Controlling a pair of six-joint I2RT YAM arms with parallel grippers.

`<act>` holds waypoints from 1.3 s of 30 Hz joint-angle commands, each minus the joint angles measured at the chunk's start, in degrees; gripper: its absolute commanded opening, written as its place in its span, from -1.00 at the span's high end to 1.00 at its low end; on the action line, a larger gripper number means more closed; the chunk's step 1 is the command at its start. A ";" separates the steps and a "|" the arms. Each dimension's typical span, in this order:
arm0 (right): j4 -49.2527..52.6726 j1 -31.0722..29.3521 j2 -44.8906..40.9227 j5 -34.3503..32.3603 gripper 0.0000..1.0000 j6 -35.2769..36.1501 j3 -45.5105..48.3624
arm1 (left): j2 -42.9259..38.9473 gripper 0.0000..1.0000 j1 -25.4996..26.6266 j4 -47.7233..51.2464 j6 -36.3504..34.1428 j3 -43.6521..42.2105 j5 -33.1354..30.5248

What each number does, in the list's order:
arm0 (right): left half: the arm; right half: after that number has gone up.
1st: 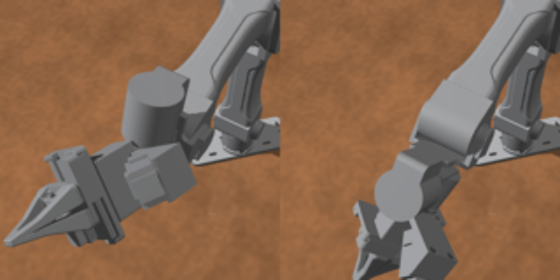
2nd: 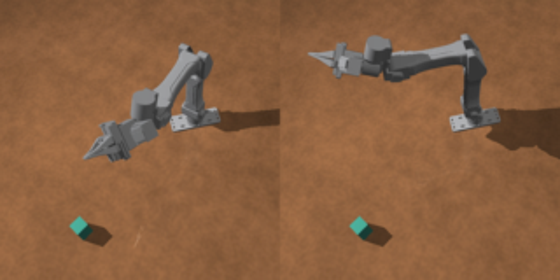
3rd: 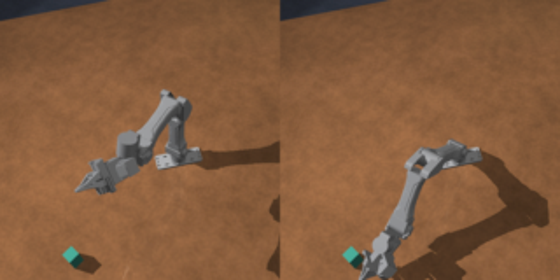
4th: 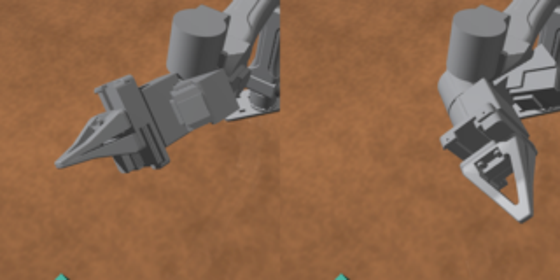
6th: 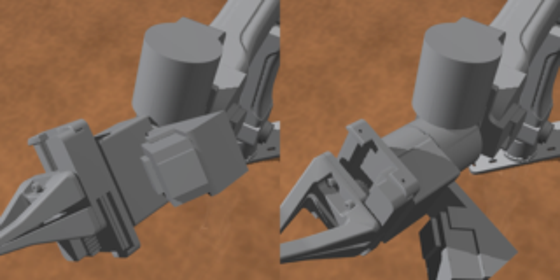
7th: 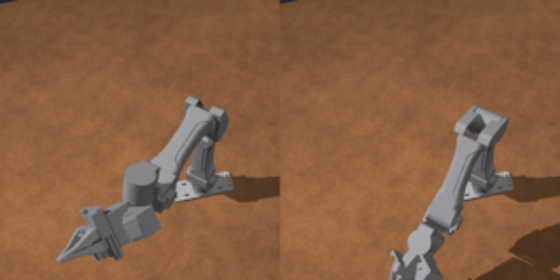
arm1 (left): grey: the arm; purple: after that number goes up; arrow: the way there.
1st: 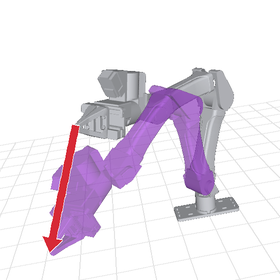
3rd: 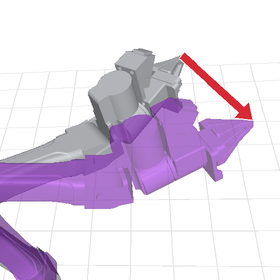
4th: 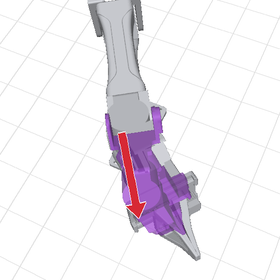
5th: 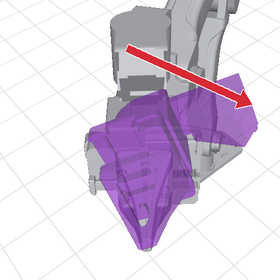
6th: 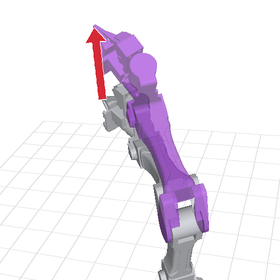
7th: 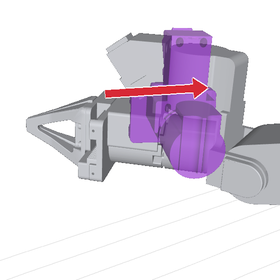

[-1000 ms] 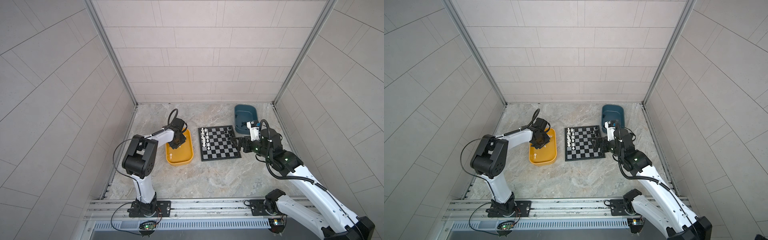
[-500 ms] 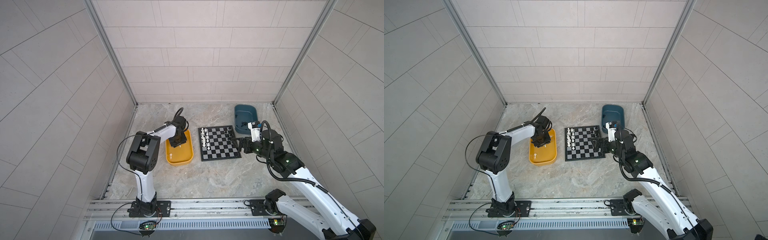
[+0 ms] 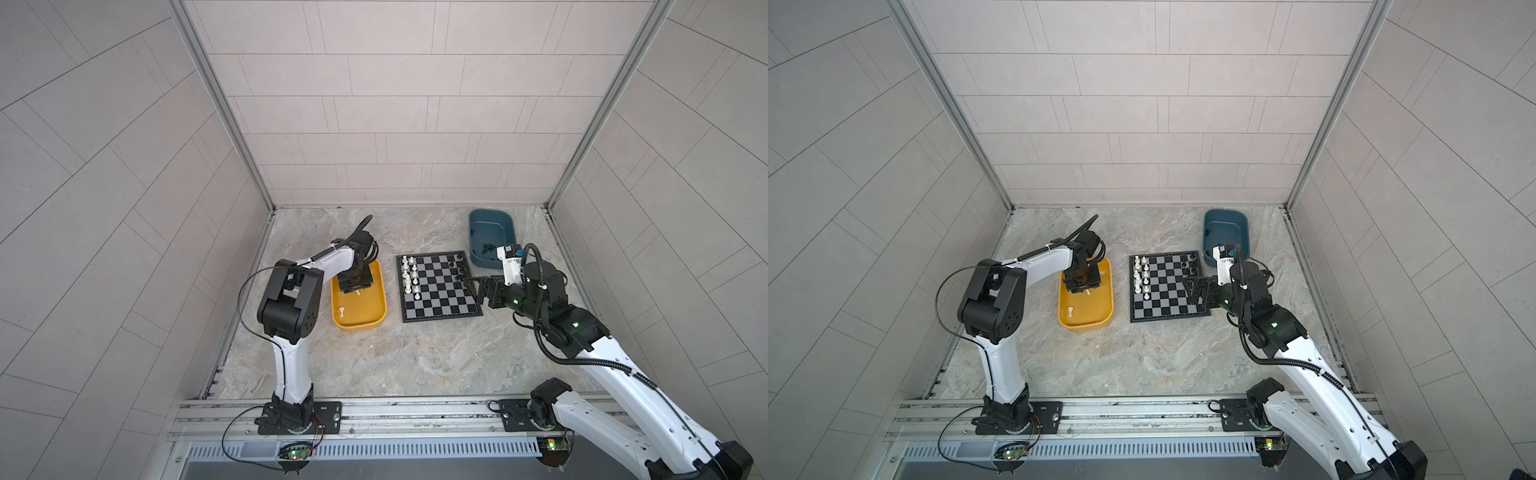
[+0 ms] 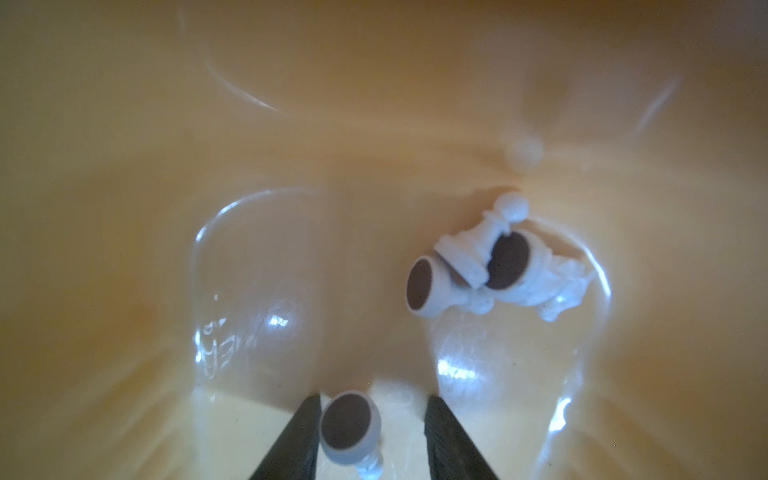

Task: Set up the chess pieces on the board
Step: 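Lower the left gripper into the yellow tray and grasp a white piece, then lift the white piece with the left gripper while the right gripper reaches toward it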

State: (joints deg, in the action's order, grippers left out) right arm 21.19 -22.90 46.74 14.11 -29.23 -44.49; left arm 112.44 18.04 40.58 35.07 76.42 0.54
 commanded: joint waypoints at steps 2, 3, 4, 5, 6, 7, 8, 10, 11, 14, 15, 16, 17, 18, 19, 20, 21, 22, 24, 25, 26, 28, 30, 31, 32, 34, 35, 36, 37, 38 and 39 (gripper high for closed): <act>0.28 -0.26 -1.14 -0.58 -0.90 -0.64 0.31 | 2.33 0.21 -0.27 2.21 0.06 0.61 -1.81; 0.26 -0.31 -1.29 -0.56 -0.90 -0.61 0.33 | 2.33 0.23 -0.29 2.15 0.32 0.53 -1.69; 0.25 -0.31 -1.29 -0.53 -0.90 -0.58 0.30 | 2.30 0.25 -0.29 2.01 0.50 0.40 -1.68; 0.25 -0.31 -1.24 -0.57 -0.90 -0.58 0.31 | 2.34 0.28 -0.29 2.00 0.74 0.31 -1.69; 0.26 -0.31 -1.30 -0.54 -0.90 -0.62 0.28 | 2.28 0.30 -0.29 2.13 0.94 0.31 -1.80; 0.21 -0.26 -1.25 -0.57 -0.90 -0.60 0.28 | 2.26 0.31 -0.24 2.22 1.13 0.31 -1.93; 0.17 -0.31 -1.23 -0.50 -0.90 -0.58 0.32 | 2.33 0.32 -0.35 2.10 1.27 0.22 -1.94; 0.00 -0.31 -1.17 -0.36 -0.91 -0.57 0.37 | 2.43 0.35 -0.38 1.98 1.54 0.22 -1.99; -0.01 -0.31 -1.14 -0.37 -0.91 -0.60 0.46 | 2.56 0.37 -0.46 2.00 1.58 0.22 -1.90; -0.27 -0.29 -1.21 -0.21 -0.92 -0.64 0.52 | 2.78 0.40 -0.94 1.56 2.26 0.07 -0.73; -0.32 -0.31 -1.13 -0.19 -0.92 -0.74 0.57 | 2.63 0.41 -1.03 1.42 2.53 -0.20 -0.54; -0.36 -0.30 -1.15 -0.14 -0.92 -0.75 0.60 | 2.30 0.42 -1.15 1.18 2.63 -0.38 -0.54; -0.35 -0.29 -1.17 -0.14 -0.91 -0.82 0.55 | 1.94 0.42 -1.25 1.07 2.89 -0.78 -0.77; -0.49 -0.31 -1.15 -0.17 -0.91 -0.92 0.61 | 1.34 0.43 -1.40 0.89 3.12 -1.14 -0.80; -0.61 -0.33 -1.09 -0.14 -0.92 -1.06 0.65 | 0.93 0.46 -1.58 0.76 3.25 -1.42 -0.58; -0.76 -0.34 -0.97 -0.13 -0.91 -1.03 0.63 | 0.38 0.47 -1.77 0.64 3.18 -1.68 -0.22; -0.93 -0.35 -0.83 0.04 -0.91 -1.02 0.55 | -0.21 0.49 -1.85 0.88 3.18 -1.75 -0.21; -1.02 -0.38 -0.67 0.10 -0.91 -0.95 0.50 | -0.76 0.52 -1.96 1.20 3.25 -1.89 -0.21; -1.31 -0.37 -0.16 0.31 -0.91 -0.94 0.46 | -2.44 0.59 -2.54 0.97 3.89 -2.69 1.52; -1.63 -0.40 -0.01 0.40 -0.91 -0.94 0.49 | -3.18 0.60 -2.77 0.89 4.07 -2.99 2.50; -1.97 -0.40 0.07 0.49 -0.91 -0.92 0.46 | -3.95 0.63 -2.98 1.16 4.47 -3.19 3.22; -2.65 -0.40 0.31 0.76 -0.91 -0.87 0.59 | -5.39 0.70 -3.40 1.67 5.37 -3.39 5.24; -3.66 -0.40 0.63 1.60 -0.91 -0.75 0.54 | -7.08 0.79 -4.20 2.36 6.89 -3.25 8.72; -4.36 -0.40 0.80 2.23 -0.91 -0.77 0.72 | -8.03 0.80 -4.41 2.52 8.47 -3.04 10.70; -5.84 -0.48 0.82 3.11 -0.91 -0.86 1.21 | -9.41 0.81 -4.50 2.61 10.03 -2.66 13.06; -9.92 -0.70 1.33 4.66 -0.92 -1.78 2.69 | -12.13 0.82 -4.41 2.00 13.63 -2.07 17.22; -12.68 -0.90 1.98 5.31 -0.93 -2.49 3.61 | -13.78 0.82 -4.34 1.64 16.00 -1.86 19.00; -15.18 -1.22 2.99 5.93 -0.93 -3.28 4.26 | -15.43 0.82 -4.20 1.32 18.13 -1.57 20.23; -17.26 -1.99 4.19 6.10 -0.93 -3.65 4.56 | -16.81 0.83 -3.90 0.82 20.22 -1.30 21.22; -19.30 -3.25 5.78 5.68 -0.93 -3.74 4.59 | -18.14 0.84 -3.48 0.53 22.54 -0.91 21.99; -20.62 -4.44 7.33 4.93 -0.93 -3.71 4.38 | -19.09 0.86 -3.01 0.24 24.46 -0.47 22.58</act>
State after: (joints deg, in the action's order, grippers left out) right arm 8.67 -25.08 51.44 18.20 -31.46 -40.53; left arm 97.03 13.98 41.06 51.42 73.93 17.93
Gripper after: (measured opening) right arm 0.963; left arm 0.223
